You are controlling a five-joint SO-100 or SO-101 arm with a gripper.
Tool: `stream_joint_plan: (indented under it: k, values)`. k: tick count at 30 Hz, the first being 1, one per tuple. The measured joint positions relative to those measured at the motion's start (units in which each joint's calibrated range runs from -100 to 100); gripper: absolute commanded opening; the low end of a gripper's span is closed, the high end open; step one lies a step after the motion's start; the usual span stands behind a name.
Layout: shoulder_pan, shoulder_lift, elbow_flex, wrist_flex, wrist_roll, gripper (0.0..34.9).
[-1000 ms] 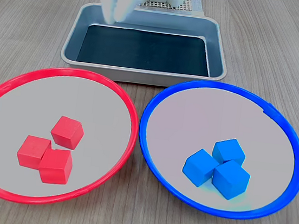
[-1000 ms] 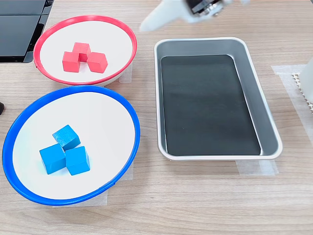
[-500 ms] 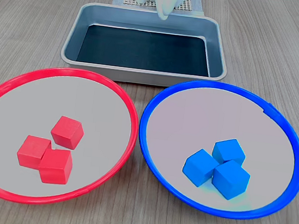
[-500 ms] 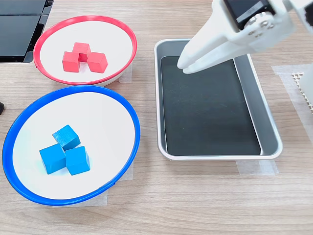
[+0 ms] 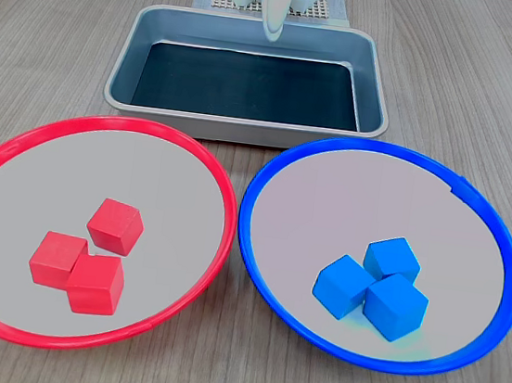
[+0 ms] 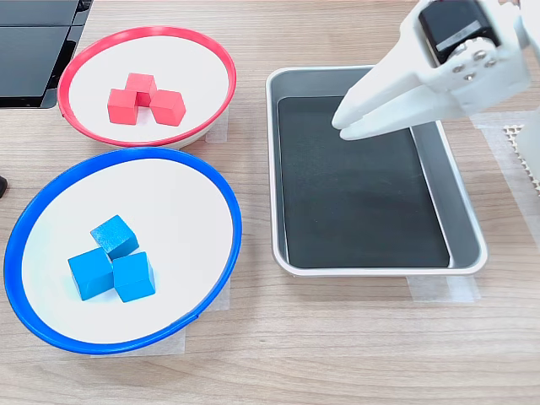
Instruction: Relocate any red block in the blue dish to the red dish, correcting any misplacement.
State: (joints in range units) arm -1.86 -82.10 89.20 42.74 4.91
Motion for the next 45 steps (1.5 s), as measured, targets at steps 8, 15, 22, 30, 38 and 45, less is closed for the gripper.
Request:
stream_joint_plan:
  k: [8,15,22,30,38,45]
  values:
    - [1.06,-8.95,4.99,3.67,-2.2,0.4]
    - [1.06,-13.9,7.44,5.87,-3.86,0.4]
    - [1.06,-16.62,9.07,6.53,-4.88,0.4]
    - [1.06,-16.62,10.62,6.53,-5.08,0.4]
    - [1.06,-16.62,10.62,6.53,-5.47,1.0]
    - [1.06,-16.62,10.8,6.53,-5.47,0.4]
